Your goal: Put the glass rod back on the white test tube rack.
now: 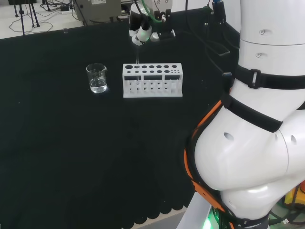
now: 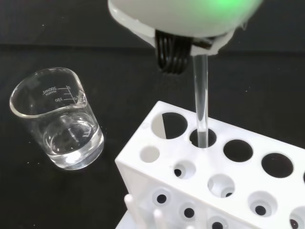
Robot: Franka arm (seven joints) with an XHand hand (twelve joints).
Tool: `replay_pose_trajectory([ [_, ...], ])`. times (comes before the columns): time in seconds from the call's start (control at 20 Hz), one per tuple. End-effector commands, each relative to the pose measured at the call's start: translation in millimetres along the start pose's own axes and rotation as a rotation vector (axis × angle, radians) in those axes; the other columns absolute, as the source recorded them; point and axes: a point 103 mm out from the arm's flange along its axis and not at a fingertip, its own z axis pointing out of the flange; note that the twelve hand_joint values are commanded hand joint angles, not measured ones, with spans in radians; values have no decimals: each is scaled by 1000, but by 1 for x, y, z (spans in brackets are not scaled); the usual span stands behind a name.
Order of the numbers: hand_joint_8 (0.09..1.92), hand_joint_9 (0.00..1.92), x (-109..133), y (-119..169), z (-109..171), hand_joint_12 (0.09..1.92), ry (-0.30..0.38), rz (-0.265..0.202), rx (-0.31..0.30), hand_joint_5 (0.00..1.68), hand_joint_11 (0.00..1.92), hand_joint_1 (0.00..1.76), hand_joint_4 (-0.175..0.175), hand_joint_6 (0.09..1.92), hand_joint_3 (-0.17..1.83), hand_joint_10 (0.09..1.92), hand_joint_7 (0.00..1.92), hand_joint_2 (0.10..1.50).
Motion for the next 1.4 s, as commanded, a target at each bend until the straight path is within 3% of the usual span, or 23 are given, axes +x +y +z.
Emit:
replay_pose_trajectory([
  [0.05, 647, 1701, -6, -3, -3, 924, -11, 13, 31, 1194, 1131, 1324, -175, 602, 698, 772, 1413, 627],
  [0.15, 500, 1735, -7, -4, -7, 918, -7, 14, 47, 1015, 1238, 1355, -175, 747, 829, 750, 1389, 485],
  [0.25, 510, 1754, -6, -5, -10, 900, -12, 11, 70, 732, 1327, 1344, -172, 908, 954, 750, 1196, 353],
  [0.35, 613, 1741, -6, -6, -14, 909, -18, 10, 78, 456, 1356, 1359, -148, 857, 996, 788, 958, 285],
  [0.45, 704, 1715, -6, -7, -17, 917, -18, 10, 79, 323, 1364, 1366, -135, 733, 995, 819, 787, 267],
  [0.75, 757, 1689, -11, -14, -25, 929, -11, 17, 53, 280, 1373, 1376, -129, 608, 980, 838, 677, 267],
  [1.4, 757, 1681, -12, -36, -57, 932, -16, 18, -25, 363, 1374, 1393, -139, 615, 984, 852, 707, 282],
])
